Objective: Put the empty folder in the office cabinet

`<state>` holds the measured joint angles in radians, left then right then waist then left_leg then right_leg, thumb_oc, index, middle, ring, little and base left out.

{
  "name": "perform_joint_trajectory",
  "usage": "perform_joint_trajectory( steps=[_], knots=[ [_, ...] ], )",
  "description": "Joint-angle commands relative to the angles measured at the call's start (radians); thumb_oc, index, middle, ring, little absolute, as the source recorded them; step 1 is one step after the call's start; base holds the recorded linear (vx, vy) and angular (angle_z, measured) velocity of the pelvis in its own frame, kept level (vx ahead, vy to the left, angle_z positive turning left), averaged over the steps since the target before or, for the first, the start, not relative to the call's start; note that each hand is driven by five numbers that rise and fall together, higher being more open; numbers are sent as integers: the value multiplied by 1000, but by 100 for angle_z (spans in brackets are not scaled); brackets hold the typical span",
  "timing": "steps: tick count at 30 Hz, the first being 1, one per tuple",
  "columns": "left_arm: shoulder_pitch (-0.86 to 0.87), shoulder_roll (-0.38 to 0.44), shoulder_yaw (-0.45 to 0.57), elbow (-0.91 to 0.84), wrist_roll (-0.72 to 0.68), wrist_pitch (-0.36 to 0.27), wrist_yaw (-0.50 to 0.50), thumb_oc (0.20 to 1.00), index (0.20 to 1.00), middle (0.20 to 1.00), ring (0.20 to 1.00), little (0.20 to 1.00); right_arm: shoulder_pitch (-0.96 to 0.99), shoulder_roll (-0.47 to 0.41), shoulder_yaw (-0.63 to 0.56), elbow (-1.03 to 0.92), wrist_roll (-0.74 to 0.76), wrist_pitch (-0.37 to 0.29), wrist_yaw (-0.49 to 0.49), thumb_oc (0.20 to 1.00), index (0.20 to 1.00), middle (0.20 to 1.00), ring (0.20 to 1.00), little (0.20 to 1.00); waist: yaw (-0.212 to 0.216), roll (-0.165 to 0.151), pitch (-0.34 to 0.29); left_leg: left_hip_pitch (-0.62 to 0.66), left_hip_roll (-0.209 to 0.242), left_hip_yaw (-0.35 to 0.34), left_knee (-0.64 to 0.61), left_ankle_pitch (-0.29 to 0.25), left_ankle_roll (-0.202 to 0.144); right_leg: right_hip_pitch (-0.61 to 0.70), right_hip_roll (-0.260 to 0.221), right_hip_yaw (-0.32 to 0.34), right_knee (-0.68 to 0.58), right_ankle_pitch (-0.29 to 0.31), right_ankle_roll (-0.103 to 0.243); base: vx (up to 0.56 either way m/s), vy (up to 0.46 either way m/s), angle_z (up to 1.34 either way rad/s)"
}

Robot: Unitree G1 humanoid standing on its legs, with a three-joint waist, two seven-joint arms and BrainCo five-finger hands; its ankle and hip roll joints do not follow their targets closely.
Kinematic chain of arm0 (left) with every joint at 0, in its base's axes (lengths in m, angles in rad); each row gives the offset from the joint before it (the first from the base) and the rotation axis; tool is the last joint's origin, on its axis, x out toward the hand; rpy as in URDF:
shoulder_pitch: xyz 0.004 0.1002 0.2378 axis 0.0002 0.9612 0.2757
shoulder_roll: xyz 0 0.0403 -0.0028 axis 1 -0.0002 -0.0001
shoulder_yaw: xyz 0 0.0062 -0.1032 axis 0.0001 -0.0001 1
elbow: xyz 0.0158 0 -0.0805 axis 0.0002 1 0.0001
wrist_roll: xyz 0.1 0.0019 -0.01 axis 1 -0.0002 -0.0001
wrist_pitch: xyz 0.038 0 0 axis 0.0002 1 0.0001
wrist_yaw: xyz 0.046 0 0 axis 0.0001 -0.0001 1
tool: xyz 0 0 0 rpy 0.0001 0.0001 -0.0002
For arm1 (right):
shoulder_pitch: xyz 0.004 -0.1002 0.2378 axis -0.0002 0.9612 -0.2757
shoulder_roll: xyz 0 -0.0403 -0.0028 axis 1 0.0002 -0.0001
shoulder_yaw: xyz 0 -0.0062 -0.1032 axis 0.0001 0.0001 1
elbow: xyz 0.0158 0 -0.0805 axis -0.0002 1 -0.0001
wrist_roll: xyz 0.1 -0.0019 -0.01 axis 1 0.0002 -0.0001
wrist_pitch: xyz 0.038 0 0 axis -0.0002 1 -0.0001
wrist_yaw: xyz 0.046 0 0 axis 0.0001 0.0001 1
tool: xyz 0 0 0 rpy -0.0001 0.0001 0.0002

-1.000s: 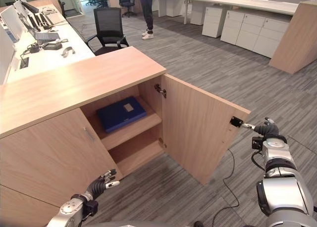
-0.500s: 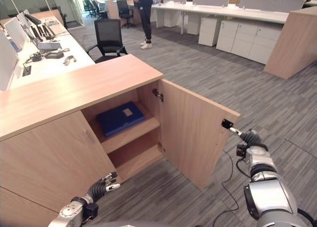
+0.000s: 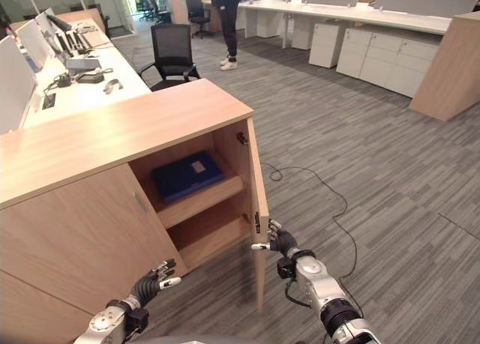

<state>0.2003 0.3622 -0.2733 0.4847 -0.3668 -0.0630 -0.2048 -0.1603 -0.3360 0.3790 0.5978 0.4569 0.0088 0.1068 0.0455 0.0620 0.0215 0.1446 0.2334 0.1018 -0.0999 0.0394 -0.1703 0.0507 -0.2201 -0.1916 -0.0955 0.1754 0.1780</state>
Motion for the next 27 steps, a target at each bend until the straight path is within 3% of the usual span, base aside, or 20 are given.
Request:
perform_joint_trajectory(
  steps=[1, 6, 11, 12, 13, 15, 16, 17, 19, 20, 21, 24, 27],
  knots=[
    [-80, 38, 3, -26, 25, -48, 13, 1000, 1000, 1000, 1000, 1000, -111, 15, -81, -72, 66, -68, -17, 1000, 1000, 1000, 1000, 1000, 2, -32, 42, -18, -73, -4, 13, 0, 22, 126, 66, -81, 10, -216, -17, 0, 0, 0],
    [-80, 30, 23, -17, 31, -52, 35, 1000, 1000, 1000, 1000, 1000, -74, 51, -18, -160, 45, -68, 9, 1000, 1000, 1000, 1000, 1000, 13, -37, 46, -32, -69, -32, 13, 6, 15, 128, 67, -103, 13, -222, -20, -14, -12, 11],
    [-93, 36, 18, -7, 16, -50, 61, 1000, 1000, 1000, 1000, 1000, -156, 147, 66, -116, 60, -80, -17, 1000, 1000, 1000, 1000, 1000, 69, -44, 57, -71, -66, -95, 15, 29, 1, 130, 72, -147, 16, -230, -30, -68, -50, 33],
    [-117, 47, -6, 1, -5, -45, 77, 1000, 1000, 1000, 1000, 1000, -240, 228, 118, -91, 99, -88, -50, 1000, 1000, 1000, 1000, 1000, 143, -49, 72, -119, -65, -168, 18, 52, -14, 137, 85, -209, 19, -246, -43, -107, -86, 90],
    [-119, 48, -6, 1, -6, -45, 77, 1000, 1000, 1000, 1000, 1000, -243, 229, 117, -89, 99, -89, -49, 1000, 1000, 1000, 1000, 1000, 140, -51, 70, -125, -67, -173, 18, 58, -12, 134, 84, -213, 18, -242, -42, -154, -148, 125],
    [-140, 64, -15, 6, -21, -48, 86, 1000, 1000, 1000, 1000, 1000, -323, 264, 147, -84, 115, -102, -68, 1000, 1000, 1000, 1000, 1000, 214, -65, 85, -183, -64, -239, 29, 76, -33, 139, 95, -273, 13, -260, -55, -100, -73, 135],
    [-148, 64, -18, 6, -29, -45, 89, 1000, 1000, 1000, 1000, 1000, -360, 256, 144, -90, 135, -104, -82, 1000, 1000, 1000, 1000, 1000, 245, -69, 102, -235, -56, -227, 84, 84, -36, 144, 88, -312, 9, -260, -59, -139, 30, 118],
    [-146, 64, -20, 10, -26, -45, 88, 1000, 1000, 1000, 1000, 1000, -386, 237, 128, -86, 138, -110, -96, 1000, 1000, 1000, 1000, 1000, 258, -72, 116, -266, -49, -173, 135, 78, -37, 152, 77, -341, 9, -260, -62, -181, 109, 123],
    [-138, 57, -25, 11, -20, -38, 76, 1000, 1000, 1000, 1000, 1000, -427, 199, 83, -57, 146, -113, -127, 1000, 1000, 1000, 1000, 1000, 249, -81, 123, -306, 0, 12, 233, 61, 2, 149, 51, -396, 16, -248, -65, -112, 128, 164],
    [-131, 59, -25, 10, -20, -34, 67, 1000, 1000, 1000, 1000, 1000, -451, 188, 59, -37, 154, -113, -142, 1000, 1000, 1000, 1000, 1000, 237, -85, 109, -279, 28, 96, 233, 37, -7, 156, 53, -402, 16, -268, -64, -8, 144, 132],
    [-117, 61, -25, 12, -19, -33, 60, 1000, 1000, 1000, 1000, 1000, -475, 171, 22, -4, 158, -109, -156, 1000, 1000, 1000, 1000, 1000, 233, -81, 103, -282, 40, 150, 249, 48, -4, 163, 52, -421, 16, -271, -64, 80, 144, 88],
    [-84, 73, -11, 9, -20, -27, 47, 1000, 1000, 1000, 1000, 1000, -501, 156, -35, 43, 163, -100, -176, 1000, 1000, 1000, 1000, 1000, 238, -69, 78, -241, 11, 170, 168, 37, 7, 188, 47, -435, 22, -262, -51, 126, 186, 59],
    [-83, 81, 5, 12, -8, -20, 46, 1000, 1000, 1000, 1000, 1000, -458, 143, -97, 29, 163, -92, -185, 1000, 1000, 1000, 1000, 1000, 234, -87, 68, -220, -45, 153, 123, 24, 44, 189, -5, -457, 108, -271, -32, 119, 199, 58]
  ],
)
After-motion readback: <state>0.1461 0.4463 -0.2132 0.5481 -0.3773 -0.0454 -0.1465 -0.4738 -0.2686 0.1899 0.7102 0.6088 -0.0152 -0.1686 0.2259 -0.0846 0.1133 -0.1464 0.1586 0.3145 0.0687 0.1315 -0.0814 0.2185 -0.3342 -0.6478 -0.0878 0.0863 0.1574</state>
